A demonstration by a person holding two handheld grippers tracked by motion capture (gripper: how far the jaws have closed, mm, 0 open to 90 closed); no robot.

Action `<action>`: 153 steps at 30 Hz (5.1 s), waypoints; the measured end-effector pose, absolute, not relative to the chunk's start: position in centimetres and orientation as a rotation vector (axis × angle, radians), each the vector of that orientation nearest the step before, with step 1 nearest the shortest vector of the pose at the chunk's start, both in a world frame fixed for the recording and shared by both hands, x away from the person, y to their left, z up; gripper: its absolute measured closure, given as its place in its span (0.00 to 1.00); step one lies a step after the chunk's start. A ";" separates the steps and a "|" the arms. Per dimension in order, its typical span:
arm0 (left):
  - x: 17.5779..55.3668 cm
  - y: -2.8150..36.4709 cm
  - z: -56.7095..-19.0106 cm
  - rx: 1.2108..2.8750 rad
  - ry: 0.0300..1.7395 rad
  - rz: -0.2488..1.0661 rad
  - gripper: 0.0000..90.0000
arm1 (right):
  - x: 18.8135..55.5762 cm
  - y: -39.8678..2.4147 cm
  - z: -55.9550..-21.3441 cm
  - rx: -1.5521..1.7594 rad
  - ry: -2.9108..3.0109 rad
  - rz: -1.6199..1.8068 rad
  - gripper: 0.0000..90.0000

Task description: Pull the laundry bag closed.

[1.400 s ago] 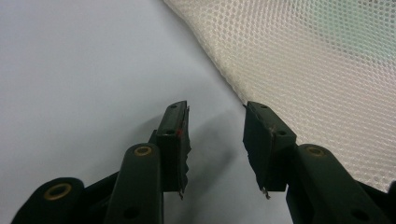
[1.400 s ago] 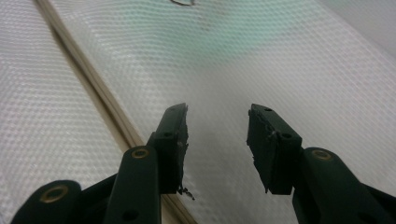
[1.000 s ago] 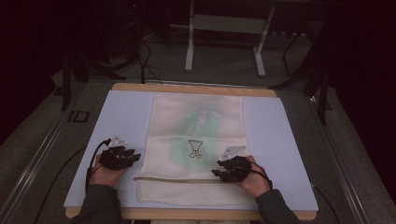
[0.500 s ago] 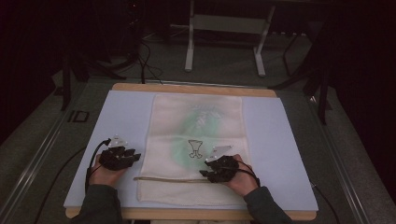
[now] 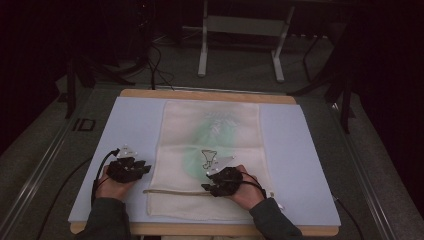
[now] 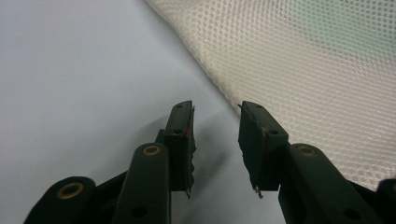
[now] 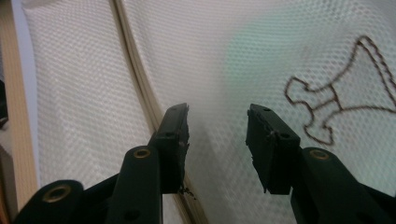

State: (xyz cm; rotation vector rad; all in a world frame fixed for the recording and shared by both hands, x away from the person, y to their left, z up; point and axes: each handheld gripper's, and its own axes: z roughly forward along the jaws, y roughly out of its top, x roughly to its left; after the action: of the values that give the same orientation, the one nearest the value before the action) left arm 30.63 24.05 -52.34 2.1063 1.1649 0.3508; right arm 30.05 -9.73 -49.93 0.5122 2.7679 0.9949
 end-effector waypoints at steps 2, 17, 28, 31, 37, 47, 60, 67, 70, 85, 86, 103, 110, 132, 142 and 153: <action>30.6 24.1 -52.3 2.101 1.165 0.348 0.72 | 30.1 -9.4 -50.0 0.501 2.771 1.001 0.66; 30.6 23.9 -52.2 2.102 1.136 0.327 0.72 | 29.8 -6.8 -50.0 0.413 2.806 1.026 0.70; 30.5 23.7 -52.1 2.107 1.110 0.330 0.75 | 29.6 -4.9 -50.2 0.358 2.827 1.042 0.71; 30.5 23.7 -52.1 2.113 1.099 0.325 0.76 | 29.5 -4.2 -50.2 0.334 2.834 1.041 0.73; 30.4 23.9 -52.0 2.090 1.087 0.309 0.79 | 29.3 -2.8 -50.5 0.285 2.847 1.042 0.75; 30.2 23.7 -51.8 2.096 1.022 0.301 0.93 | 29.0 -0.4 -50.8 0.224 2.843 1.053 0.85; 30.3 23.5 -51.9 2.114 0.987 0.239 0.99 | 28.7 2.8 -51.0 0.128 2.856 1.049 0.98; 30.3 24.0 -51.8 2.092 1.011 0.253 0.97 | 28.7 4.4 -51.2 0.102 2.860 1.062 0.96; 30.3 24.1 -51.7 2.089 1.018 0.255 0.96 | 28.7 5.0 -51.3 0.103 2.861 1.070 0.94; 30.4 24.5 -51.8 2.074 1.038 0.255 0.95 | 29.3 7.7 -52.1 0.121 2.871 1.077 0.87; 30.4 24.5 -51.8 2.074 1.038 0.255 0.95 | 29.3 7.7 -52.1 0.121 2.871 1.077 0.87; 30.4 24.6 -51.8 2.072 1.043 0.248 0.95 | 29.4 7.8 -51.6 0.162 2.854 1.126 0.90; 30.4 24.6 -51.8 2.072 1.046 0.248 0.95 | 29.2 6.4 -51.2 0.186 2.837 1.174 0.90; 30.2 24.1 -51.8 2.102 1.017 0.228 0.95 | 29.6 5.3 -52.6 0.194 2.903 1.117 0.90; 29.6 23.3 -51.8 2.145 0.976 0.192 0.95 | 29.1 4.8 -53.1 0.178 2.866 1.119 0.90; 29.6 21.6 -52.4 2.264 0.934 0.163 0.96 | 28.9 4.7 -53.3 0.183 2.843 1.143 0.90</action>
State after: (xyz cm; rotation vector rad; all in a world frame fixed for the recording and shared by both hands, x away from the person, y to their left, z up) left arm 29.61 21.59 -52.37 2.2635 0.9342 0.1628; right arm 28.88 4.67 -53.26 0.1829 2.8433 1.1428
